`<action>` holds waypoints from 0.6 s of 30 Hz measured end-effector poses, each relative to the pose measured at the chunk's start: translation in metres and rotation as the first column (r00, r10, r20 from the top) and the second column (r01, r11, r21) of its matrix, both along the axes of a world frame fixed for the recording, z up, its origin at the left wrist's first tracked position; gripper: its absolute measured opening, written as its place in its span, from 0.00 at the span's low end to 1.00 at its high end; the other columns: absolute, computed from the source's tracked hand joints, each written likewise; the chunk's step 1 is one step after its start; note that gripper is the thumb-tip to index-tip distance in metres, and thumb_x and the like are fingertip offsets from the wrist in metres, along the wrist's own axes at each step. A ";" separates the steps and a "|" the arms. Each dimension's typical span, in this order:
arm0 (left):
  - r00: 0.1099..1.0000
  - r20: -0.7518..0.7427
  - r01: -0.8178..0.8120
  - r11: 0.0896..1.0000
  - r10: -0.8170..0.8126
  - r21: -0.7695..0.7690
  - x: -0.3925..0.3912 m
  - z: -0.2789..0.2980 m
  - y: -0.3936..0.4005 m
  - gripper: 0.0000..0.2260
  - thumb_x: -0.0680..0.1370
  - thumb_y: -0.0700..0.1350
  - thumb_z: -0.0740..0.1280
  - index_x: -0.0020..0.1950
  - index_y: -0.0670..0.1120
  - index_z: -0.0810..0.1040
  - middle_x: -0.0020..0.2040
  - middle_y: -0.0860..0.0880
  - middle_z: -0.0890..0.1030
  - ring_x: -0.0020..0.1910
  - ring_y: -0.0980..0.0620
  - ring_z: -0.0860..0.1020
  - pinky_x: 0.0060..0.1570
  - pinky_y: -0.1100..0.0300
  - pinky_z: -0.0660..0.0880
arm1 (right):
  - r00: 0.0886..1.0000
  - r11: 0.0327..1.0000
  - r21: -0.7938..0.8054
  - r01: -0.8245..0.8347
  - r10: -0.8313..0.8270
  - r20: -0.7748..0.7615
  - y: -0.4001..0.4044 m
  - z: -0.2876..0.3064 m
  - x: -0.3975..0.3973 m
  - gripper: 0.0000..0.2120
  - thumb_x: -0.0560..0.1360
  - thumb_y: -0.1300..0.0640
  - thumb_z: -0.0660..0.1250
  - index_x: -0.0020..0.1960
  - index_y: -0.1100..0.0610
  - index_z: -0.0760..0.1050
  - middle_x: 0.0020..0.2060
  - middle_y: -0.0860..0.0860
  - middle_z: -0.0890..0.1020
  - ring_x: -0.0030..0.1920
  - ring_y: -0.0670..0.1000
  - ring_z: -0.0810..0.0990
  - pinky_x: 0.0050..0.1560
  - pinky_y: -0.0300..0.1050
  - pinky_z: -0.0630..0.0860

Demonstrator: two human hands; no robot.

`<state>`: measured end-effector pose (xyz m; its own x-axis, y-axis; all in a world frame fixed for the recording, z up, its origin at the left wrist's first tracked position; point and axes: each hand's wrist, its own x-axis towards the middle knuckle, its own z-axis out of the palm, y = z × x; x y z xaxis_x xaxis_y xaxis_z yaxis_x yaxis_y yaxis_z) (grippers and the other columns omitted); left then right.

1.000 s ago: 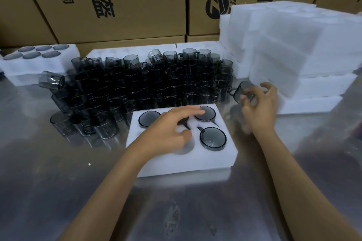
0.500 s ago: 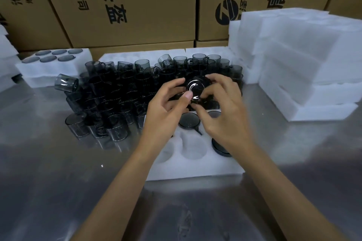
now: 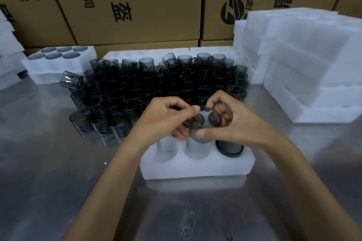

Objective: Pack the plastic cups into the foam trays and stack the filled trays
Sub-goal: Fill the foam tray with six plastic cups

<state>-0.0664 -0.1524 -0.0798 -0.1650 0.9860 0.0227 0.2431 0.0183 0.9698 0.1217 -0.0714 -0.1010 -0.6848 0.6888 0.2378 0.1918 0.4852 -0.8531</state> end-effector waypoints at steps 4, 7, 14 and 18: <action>0.987 -0.102 0.112 0.989 -0.122 -0.094 -0.006 0.002 -0.003 0.05 0.77 0.43 0.73 0.47 0.43 0.85 0.38 0.44 0.86 0.35 0.43 0.85 0.34 0.54 0.83 | 0.993 0.993 -0.089 -0.076 0.083 0.085 -0.001 -0.002 0.004 0.26 0.58 0.37 0.81 0.46 0.45 0.72 0.31 0.49 0.73 0.32 0.47 0.69 0.35 0.46 0.67; 0.977 -0.171 0.124 0.991 -0.130 -0.047 -0.012 0.002 -0.004 0.04 0.76 0.40 0.73 0.44 0.43 0.87 0.33 0.44 0.84 0.31 0.49 0.83 0.32 0.59 0.81 | 0.992 0.989 -0.123 -0.087 0.097 0.078 -0.002 -0.001 0.004 0.26 0.57 0.35 0.82 0.45 0.44 0.73 0.29 0.47 0.74 0.33 0.47 0.69 0.35 0.47 0.67; 0.964 -0.228 0.139 0.990 -0.134 0.004 -0.015 -0.001 -0.002 0.04 0.76 0.41 0.73 0.42 0.45 0.88 0.36 0.41 0.84 0.31 0.51 0.81 0.35 0.60 0.81 | 0.991 0.990 -0.120 -0.077 0.088 0.097 -0.007 0.001 0.002 0.26 0.57 0.38 0.82 0.44 0.46 0.72 0.26 0.44 0.73 0.31 0.47 0.69 0.35 0.42 0.68; 0.955 -0.247 0.171 0.985 -0.165 0.004 -0.019 -0.001 -0.002 0.04 0.75 0.42 0.73 0.44 0.45 0.88 0.37 0.43 0.85 0.30 0.54 0.81 0.34 0.64 0.79 | 0.989 0.985 -0.143 -0.093 0.108 0.098 -0.010 0.001 0.000 0.27 0.58 0.40 0.82 0.45 0.50 0.72 0.27 0.46 0.76 0.32 0.47 0.71 0.35 0.41 0.70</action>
<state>-0.0855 -0.1544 -0.0808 0.0165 0.9976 0.0671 0.4708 -0.0670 0.8797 0.1222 -0.0812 -0.1001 -0.7685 0.6362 0.0684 0.2401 0.3858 -0.8908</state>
